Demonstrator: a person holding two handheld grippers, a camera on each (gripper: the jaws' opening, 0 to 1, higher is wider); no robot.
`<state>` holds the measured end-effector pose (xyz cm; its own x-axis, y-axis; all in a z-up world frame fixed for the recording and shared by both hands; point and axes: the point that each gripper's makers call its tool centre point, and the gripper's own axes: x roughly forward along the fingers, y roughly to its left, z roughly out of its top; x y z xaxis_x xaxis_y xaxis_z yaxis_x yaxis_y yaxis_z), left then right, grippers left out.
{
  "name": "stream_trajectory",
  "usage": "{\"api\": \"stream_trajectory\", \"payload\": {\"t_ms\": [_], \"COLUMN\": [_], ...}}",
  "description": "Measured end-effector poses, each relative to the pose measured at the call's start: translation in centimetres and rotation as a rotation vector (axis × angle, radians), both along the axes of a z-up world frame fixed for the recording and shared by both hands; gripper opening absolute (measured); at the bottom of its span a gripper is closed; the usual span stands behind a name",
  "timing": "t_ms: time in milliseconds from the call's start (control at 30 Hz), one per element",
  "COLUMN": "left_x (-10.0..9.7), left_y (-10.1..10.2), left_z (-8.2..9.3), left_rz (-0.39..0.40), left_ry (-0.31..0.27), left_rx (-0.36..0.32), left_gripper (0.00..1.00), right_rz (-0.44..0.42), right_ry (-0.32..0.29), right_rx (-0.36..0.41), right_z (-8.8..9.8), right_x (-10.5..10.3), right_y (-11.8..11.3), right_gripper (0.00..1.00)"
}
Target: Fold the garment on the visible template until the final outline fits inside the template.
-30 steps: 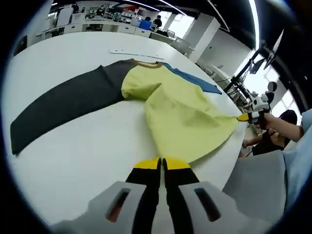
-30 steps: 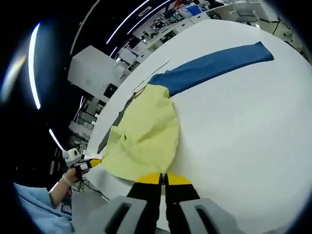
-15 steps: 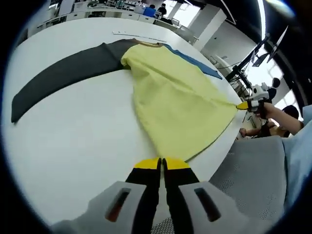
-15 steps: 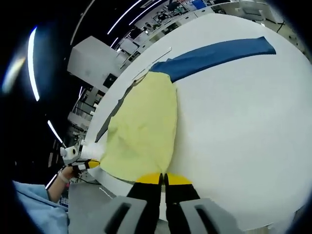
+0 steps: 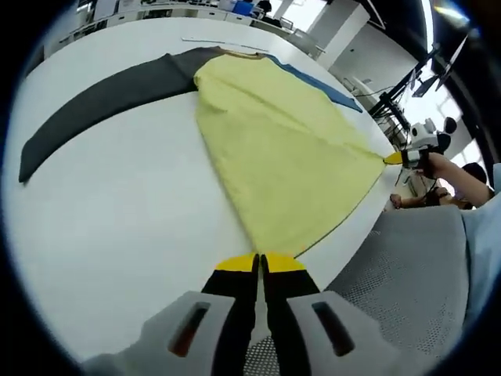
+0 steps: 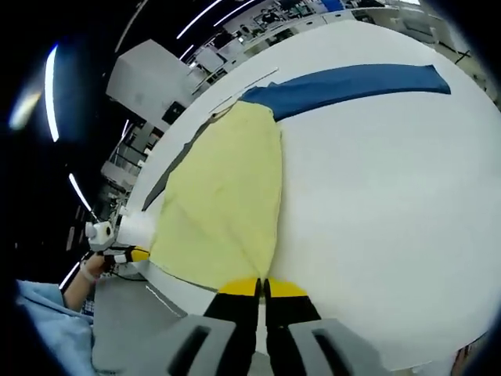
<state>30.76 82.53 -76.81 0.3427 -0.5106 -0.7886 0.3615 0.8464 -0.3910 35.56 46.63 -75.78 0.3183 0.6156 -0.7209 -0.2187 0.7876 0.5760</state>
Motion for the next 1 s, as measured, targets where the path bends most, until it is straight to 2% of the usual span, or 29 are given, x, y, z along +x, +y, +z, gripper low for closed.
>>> {"api": "stream_trajectory", "payload": {"t_ms": [300,667,1000], "left_x": [-0.1,-0.1,-0.1], "left_y": [0.2,0.3,0.3], "left_z": [-0.1,-0.3,-0.2], "left_rz": [0.015,0.039,0.044], "left_ry": [0.009,0.002,-0.024], "left_rx": [-0.002,-0.019,-0.028], "left_gripper": [0.0,0.0,0.0], "right_rz": [0.028,0.109,0.113], "right_ry": [0.012,0.003,0.005], "right_rx": [-0.047,-0.142,-0.143], "right_z": [-0.7,-1.5,-1.6], "right_x": [-0.3,-0.6,-0.6], "right_y": [0.2,0.2,0.0], "right_gripper": [0.0,0.0,0.0]}}
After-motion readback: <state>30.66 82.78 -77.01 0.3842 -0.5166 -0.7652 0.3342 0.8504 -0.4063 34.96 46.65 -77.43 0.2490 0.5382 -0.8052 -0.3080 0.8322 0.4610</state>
